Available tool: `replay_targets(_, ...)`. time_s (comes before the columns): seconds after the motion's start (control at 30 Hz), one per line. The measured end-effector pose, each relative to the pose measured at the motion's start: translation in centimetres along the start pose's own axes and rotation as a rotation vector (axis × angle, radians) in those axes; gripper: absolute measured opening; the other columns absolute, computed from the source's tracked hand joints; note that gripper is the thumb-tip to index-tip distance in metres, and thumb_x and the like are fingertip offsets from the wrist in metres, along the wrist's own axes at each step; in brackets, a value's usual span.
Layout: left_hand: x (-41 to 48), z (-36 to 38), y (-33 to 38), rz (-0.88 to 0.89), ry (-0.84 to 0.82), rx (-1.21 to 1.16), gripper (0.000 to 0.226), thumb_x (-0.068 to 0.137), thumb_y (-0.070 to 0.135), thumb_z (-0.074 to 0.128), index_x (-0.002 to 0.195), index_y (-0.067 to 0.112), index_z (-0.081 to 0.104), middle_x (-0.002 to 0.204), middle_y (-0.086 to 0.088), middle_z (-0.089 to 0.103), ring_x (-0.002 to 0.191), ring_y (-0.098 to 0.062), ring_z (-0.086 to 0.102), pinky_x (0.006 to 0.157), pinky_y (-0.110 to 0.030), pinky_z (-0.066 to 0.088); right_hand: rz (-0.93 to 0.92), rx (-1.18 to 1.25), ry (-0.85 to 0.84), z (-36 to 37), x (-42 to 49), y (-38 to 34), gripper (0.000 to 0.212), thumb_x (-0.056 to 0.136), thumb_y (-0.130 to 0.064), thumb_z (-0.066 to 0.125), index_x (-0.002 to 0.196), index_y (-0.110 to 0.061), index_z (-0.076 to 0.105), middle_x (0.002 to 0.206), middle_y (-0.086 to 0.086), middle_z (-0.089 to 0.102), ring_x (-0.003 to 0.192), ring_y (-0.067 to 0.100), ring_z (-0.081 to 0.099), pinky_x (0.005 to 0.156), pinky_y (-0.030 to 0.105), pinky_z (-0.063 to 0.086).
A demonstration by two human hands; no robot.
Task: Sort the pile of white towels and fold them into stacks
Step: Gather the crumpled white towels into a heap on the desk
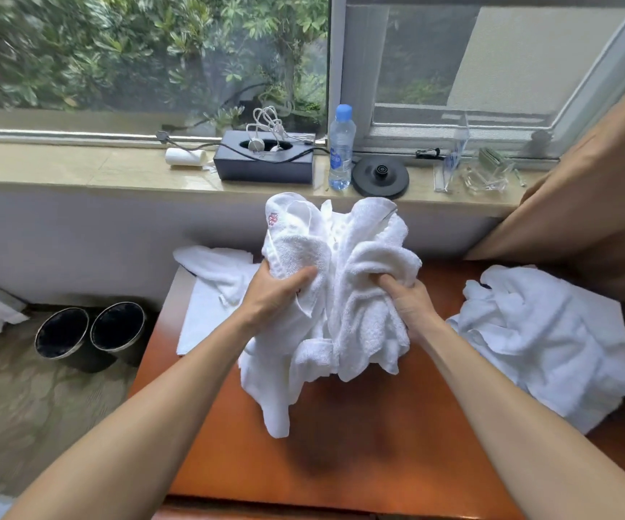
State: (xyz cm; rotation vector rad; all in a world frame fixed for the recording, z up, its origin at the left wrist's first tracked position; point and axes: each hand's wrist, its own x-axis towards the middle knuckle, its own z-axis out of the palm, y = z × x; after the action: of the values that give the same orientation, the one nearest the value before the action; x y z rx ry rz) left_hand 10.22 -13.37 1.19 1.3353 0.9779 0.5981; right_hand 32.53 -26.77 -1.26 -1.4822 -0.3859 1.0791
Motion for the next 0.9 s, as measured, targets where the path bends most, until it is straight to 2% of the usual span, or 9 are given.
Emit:
replay_targets(0.1,-2.3,2.5,0.9,0.027,-0.033,0.003,0.049,0.081,0.031,0.088,0.121,0.013,0.066,0.099,0.003,0.077,0.086,-0.011,0.073,0.073,-0.024,0.055,-0.022,0.015,0.039,-2.7,-2.7,-0.2,0.042,0.069,-0.035,0.087,0.103,-0.013,0.077,0.098,0.014,0.079,0.092,0.031,0.078,0.071,0.037,0.062)
replay_targets(0.2,-4.5,4.7,1.7,0.065,-0.058,-0.002,0.046,0.082,0.027,0.087,0.12,0.014,0.066,0.092,0.008,0.078,0.079,-0.006,0.073,0.065,-0.015,0.053,-0.034,0.043,0.104,-5.0,-5.4,-0.4,0.046,0.064,-0.036,0.086,0.102,-0.012,0.076,0.099,0.015,0.079,0.094,0.033,0.077,0.082,0.045,0.062)
replay_targets(0.27,-5.6,6.1,2.1,0.084,-0.084,-0.026,0.049,0.08,0.03,0.087,0.122,0.017,0.065,0.095,0.007,0.078,0.083,-0.008,0.074,0.065,-0.015,0.053,-0.047,0.049,0.145,-6.2,-7.3,-0.8,0.045,0.066,-0.036,0.086,0.102,-0.013,0.076,0.098,0.014,0.079,0.092,0.032,0.078,0.076,0.042,0.063)
replay_targets(0.37,-6.4,7.8,2.0,0.117,-0.176,-0.047,0.053,0.079,0.035,0.087,0.125,0.023,0.063,0.105,0.003,0.078,0.094,-0.013,0.075,0.073,-0.023,0.056,-0.075,0.035,0.178,-7.9,-10.2,-1.4,0.032,0.071,-0.036,0.084,0.096,-0.018,0.079,0.096,0.012,0.079,0.09,0.028,0.078,0.066,0.032,0.062)
replay_targets(0.47,-7.0,9.6,2.0,0.128,-0.263,-0.038,0.061,0.077,0.044,0.087,0.129,0.027,0.061,0.112,0.003,0.076,0.101,-0.016,0.074,0.083,-0.03,0.058,-0.082,0.046,0.232,-9.7,-13.0,-1.5,0.04,0.072,-0.035,0.085,0.105,-0.013,0.077,0.1,0.016,0.079,0.094,0.032,0.077,0.077,0.043,0.063)
replay_targets(0.63,-8.5,13.9,2.5,0.132,-0.337,-0.053,0.06,0.075,0.046,0.087,0.127,0.025,0.063,0.104,0.005,0.077,0.089,-0.011,0.074,0.07,-0.021,0.054,-0.084,0.083,0.317,-13.5,-16.9,-2.4,0.045,0.071,-0.034,0.088,0.106,-0.008,0.076,0.103,0.02,0.077,0.096,0.036,0.076,0.082,0.048,0.063)
replay_targets(0.73,-9.3,16.8,3.0,0.146,-0.389,-0.044,0.055,0.077,0.044,0.087,0.125,0.027,0.064,0.105,0.005,0.078,0.092,-0.011,0.075,0.068,-0.016,0.055,-0.093,0.1,0.343,-16.1,-18.6,-2.6,0.035,0.078,-0.031,0.086,0.104,-0.01,0.077,0.105,0.02,0.077,0.099,0.037,0.076,0.086,0.052,0.063)
replay_targets(0.83,-9.5,20.4,4.2,0.161,-0.389,-0.01,0.053,0.076,0.048,0.086,0.122,0.029,0.066,0.104,0.006,0.078,0.092,-0.012,0.075,0.067,-0.017,0.054,-0.093,0.109,0.379,-19.2,-19.4,-3.8,0.031,0.083,-0.031,0.084,0.106,-0.011,0.077,0.104,0.02,0.077,0.098,0.036,0.076,0.086,0.053,0.062)
replay_targets(0.9,-9.3,23.3,5.1,0.172,-0.401,0.0,0.048,0.078,0.048,0.084,0.12,0.034,0.067,0.105,0.007,0.077,0.095,-0.012,0.075,0.072,-0.022,0.056,-0.111,0.099,0.395,-21.8,-19.4,-5.1,0.033,0.085,-0.03,0.083,0.11,-0.01,0.075,0.104,0.02,0.077,0.097,0.036,0.077,0.085,0.051,0.062)
